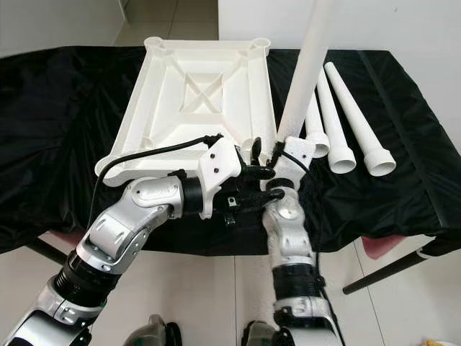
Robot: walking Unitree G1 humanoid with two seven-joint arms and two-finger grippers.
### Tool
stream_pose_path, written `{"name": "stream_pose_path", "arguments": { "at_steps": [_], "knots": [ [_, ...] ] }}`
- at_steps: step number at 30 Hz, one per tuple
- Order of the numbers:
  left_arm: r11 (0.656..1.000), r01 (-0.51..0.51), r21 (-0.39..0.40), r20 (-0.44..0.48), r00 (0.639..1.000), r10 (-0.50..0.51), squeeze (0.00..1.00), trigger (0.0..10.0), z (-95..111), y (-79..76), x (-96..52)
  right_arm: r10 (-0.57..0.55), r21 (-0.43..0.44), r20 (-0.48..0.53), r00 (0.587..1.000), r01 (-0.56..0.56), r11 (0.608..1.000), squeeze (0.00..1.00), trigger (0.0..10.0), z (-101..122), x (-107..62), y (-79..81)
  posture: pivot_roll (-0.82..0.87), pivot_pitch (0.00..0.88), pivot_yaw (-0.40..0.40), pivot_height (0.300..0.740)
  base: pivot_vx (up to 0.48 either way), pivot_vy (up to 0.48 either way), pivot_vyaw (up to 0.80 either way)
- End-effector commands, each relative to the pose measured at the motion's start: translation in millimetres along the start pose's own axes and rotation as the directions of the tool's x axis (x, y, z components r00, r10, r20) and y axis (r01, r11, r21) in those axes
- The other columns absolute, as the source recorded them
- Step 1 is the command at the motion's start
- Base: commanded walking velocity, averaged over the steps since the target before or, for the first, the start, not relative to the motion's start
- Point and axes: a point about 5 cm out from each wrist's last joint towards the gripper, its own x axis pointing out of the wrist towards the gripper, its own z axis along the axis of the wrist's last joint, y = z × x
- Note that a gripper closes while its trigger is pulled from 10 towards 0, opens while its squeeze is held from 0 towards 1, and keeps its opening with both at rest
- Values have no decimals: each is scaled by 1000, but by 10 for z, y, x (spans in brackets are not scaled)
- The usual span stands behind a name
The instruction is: Building children table
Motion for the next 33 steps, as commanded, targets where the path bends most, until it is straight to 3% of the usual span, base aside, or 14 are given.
{"name": "stream_pose_path", "arguments": {
  "at_steps": [1,7,9,10,11,13,14,15,16,18,20,26,33],
  "knots": [
    [1000,0,3,7,1000,0,0,10000,21,-18,-4,86,12,17,996,-86,996,0,10000,55,-30,-59,-65,63,57,740,0,0,0],
    [1000,0,5,6,1000,0,0,10000,21,-9,-3,155,-7,7,988,-155,988,0,10000,89,-24,-178,-68,65,59,740,0,0,0],
    [1000,0,7,6,1000,0,0,10000,22,1,-3,239,-46,-25,971,-240,970,0,10000,101,11,-328,-71,67,63,740,0,0,0],
    [1000,0,7,6,1000,0,0,10000,22,1,-3,239,-46,-25,971,-240,970,0,10000,101,11,-328,-71,67,63,740,0,0,0],
    [1000,-1,9,5,1000,1,0,10000,24,7,-5,312,-72,-53,949,-316,946,0,10000,103,24,-408,-68,69,65,740,0,0,0],
    [1000,-1,9,5,1000,1,0,10000,24,7,-5,312,-72,-53,949,-316,946,0,10000,103,24,-408,-68,69,65,740,0,0,0],
    [1000,-1,11,5,1000,1,0,10000,26,10,-8,375,-90,-85,923,-382,920,0,10000,98,32,-475,-68,69,65,740,0,0,0],
    [1000,-1,11,5,1000,1,0,10000,26,10,-8,375,-90,-85,923,-382,920,0,10000,98,32,-475,-68,69,65,740,0,0,0],
    [1000,-2,12,5,1000,2,0,10000,28,16,-11,439,-98,-127,890,-451,887,0,10000,72,40,-525,-66,68,66,740,0,0,0],
    [1000,-2,12,5,1000,2,0,10000,28,16,-11,439,-98,-127,890,-451,887,0,10000,72,40,-525,-66,68,66,740,0,0,0],
    [1000,-5,16,4,1000,5,0,10000,33,23,-16,506,-102,-193,841,-530,842,0,10000,14,69,-593,-66,68,66,740,0,0,0],
    [1000,-13,17,2,1000,13,0,10000,37,37,-26,521,-102,-249,817,-557,824,0,10000,-37,148,-668,-49,69,65,740,0,0,0],
    [1000,-17,19,2,1000,16,0,10000,40,41,-29,499,-115,-258,827,-540,834,0,10000,-38,220,-694,-49,69,65,740,0,0,0]
  ]
}}
